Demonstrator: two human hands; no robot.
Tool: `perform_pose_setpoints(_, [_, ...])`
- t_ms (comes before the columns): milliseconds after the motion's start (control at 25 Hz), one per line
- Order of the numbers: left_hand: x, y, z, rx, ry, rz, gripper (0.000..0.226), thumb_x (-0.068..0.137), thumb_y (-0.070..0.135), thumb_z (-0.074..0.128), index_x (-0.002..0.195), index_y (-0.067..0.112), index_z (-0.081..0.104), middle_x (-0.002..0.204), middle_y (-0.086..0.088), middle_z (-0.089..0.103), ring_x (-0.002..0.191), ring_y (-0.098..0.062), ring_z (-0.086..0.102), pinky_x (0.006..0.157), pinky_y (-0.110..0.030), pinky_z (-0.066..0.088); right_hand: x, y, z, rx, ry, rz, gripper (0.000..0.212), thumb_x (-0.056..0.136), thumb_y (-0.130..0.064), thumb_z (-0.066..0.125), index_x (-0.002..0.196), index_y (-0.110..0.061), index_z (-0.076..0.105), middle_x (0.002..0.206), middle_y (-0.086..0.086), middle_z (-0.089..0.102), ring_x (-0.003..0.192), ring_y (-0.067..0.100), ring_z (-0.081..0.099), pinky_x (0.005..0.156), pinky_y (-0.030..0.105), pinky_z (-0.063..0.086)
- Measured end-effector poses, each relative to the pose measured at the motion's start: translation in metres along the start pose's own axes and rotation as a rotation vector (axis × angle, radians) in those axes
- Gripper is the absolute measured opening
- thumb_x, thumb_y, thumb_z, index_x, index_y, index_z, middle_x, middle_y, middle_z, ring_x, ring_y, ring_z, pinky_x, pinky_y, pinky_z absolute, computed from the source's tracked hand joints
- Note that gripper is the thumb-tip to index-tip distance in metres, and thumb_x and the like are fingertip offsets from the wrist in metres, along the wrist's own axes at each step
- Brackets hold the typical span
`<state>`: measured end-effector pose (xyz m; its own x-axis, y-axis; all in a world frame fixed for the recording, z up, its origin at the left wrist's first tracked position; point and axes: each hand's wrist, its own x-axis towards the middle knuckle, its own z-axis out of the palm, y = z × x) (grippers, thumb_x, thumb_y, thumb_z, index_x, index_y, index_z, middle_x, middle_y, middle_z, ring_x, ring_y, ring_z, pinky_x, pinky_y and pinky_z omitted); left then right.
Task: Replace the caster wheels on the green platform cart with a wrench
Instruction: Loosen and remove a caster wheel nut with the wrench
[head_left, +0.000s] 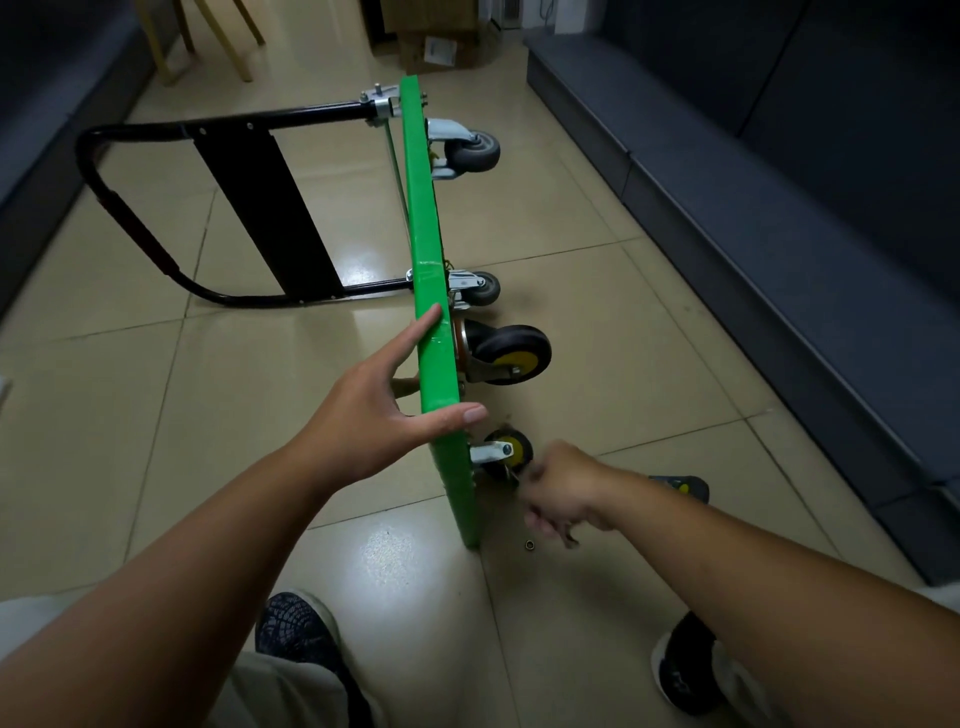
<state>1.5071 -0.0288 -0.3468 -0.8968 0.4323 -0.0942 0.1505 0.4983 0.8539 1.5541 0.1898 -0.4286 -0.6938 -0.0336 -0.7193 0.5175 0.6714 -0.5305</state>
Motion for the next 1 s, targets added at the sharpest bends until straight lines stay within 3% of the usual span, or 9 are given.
perform_pose_setpoints(120, [0.0, 0.0, 0.0, -0.01, -0.002, 0.009, 0.105, 0.063, 0.062, 0.079, 0.151, 0.06, 0.023, 0.155, 0.026, 0.026, 0.137, -0.025, 0.047, 0.087, -0.045, 0.061, -0.011, -0.045, -0.013, 0.404, 0.145, -0.131, 0.02, 0.101, -0.018, 0.052, 0.1, -0.008, 0.069, 0.073, 0.011, 0.068, 0.044, 0.015, 0.052, 0.039, 0.021, 0.036])
perform_pose_setpoints(320, [0.002, -0.002, -0.002, 0.027, -0.007, 0.032, 0.111, 0.06, 0.062, 0.08, 0.154, 0.055, 0.021, 0.159, 0.021, 0.026, 0.139, -0.024, 0.046, 0.097, -0.043, 0.056, -0.026, -0.072, -0.018, 0.557, 0.153, -0.175, 0.028, 0.099, -0.017, 0.047, 0.1, -0.004, 0.072, 0.072, 0.01, 0.064, 0.049, 0.016, 0.052, 0.041, 0.022, 0.039])
perform_pose_setpoints(480, [0.003, -0.006, -0.002, 0.028, -0.012, 0.047, 0.11, 0.061, 0.063, 0.079, 0.153, 0.057, 0.019, 0.154, 0.027, 0.024, 0.139, -0.022, 0.046, 0.097, -0.043, 0.056, -0.024, -0.062, -0.005, 0.518, 0.142, -0.322, 0.025, 0.105, -0.02, 0.05, 0.105, -0.016, 0.075, 0.066, -0.007, 0.067, 0.051, 0.009, 0.059, 0.05, 0.024, 0.046])
perform_pose_setpoints(640, [0.004, -0.01, -0.002, 0.049, 0.004, 0.057, 0.11, 0.061, 0.063, 0.08, 0.153, 0.057, 0.02, 0.161, 0.018, 0.028, 0.138, -0.02, 0.048, 0.095, -0.043, 0.057, -0.019, -0.044, 0.005, 0.483, 0.112, -0.463, 0.024, 0.105, -0.024, 0.051, 0.116, -0.021, 0.072, 0.064, -0.006, 0.069, 0.051, 0.013, 0.062, 0.05, 0.025, 0.049])
perform_pose_setpoints(720, [0.004, -0.01, -0.003, 0.059, 0.007, 0.057, 0.11, 0.06, 0.063, 0.08, 0.153, 0.057, 0.021, 0.162, 0.015, 0.03, 0.138, -0.019, 0.047, 0.096, -0.043, 0.057, -0.006, -0.03, 0.019, 0.344, 0.213, -0.538, 0.024, 0.105, -0.028, 0.05, 0.121, -0.029, 0.069, 0.068, -0.01, 0.07, 0.058, 0.007, 0.065, 0.056, 0.026, 0.051])
perform_pose_setpoints(800, [0.004, -0.01, -0.003, 0.053, 0.006, 0.047, 0.11, 0.06, 0.063, 0.08, 0.152, 0.059, 0.02, 0.162, 0.015, 0.029, 0.136, -0.018, 0.047, 0.093, -0.04, 0.058, 0.013, -0.015, 0.034, 0.223, 0.345, -0.598, 0.029, 0.104, -0.029, 0.051, 0.13, -0.033, 0.062, 0.086, -0.015, 0.071, 0.074, 0.004, 0.068, 0.067, 0.026, 0.057])
perform_pose_setpoints(920, [0.005, -0.009, -0.001, 0.028, -0.001, 0.038, 0.11, 0.058, 0.061, 0.081, 0.151, 0.061, 0.02, 0.159, 0.021, 0.026, 0.13, -0.012, 0.047, 0.08, -0.024, 0.061, 0.041, 0.0, 0.051, 0.161, 0.502, -0.645, 0.037, 0.104, -0.026, 0.052, 0.14, -0.024, 0.056, 0.101, -0.004, 0.07, 0.085, 0.007, 0.063, 0.069, 0.004, 0.044])
perform_pose_setpoints(1000, [0.006, -0.007, 0.0, 0.012, 0.008, 0.037, 0.111, 0.056, 0.06, 0.081, 0.15, 0.062, 0.021, 0.152, 0.028, 0.027, 0.126, -0.008, 0.047, 0.072, -0.016, 0.058, 0.057, 0.006, 0.061, 0.159, 0.626, -0.72, 0.035, 0.103, -0.024, 0.054, 0.136, -0.014, 0.06, 0.103, 0.006, 0.072, 0.087, 0.015, 0.065, 0.068, 0.005, 0.043])
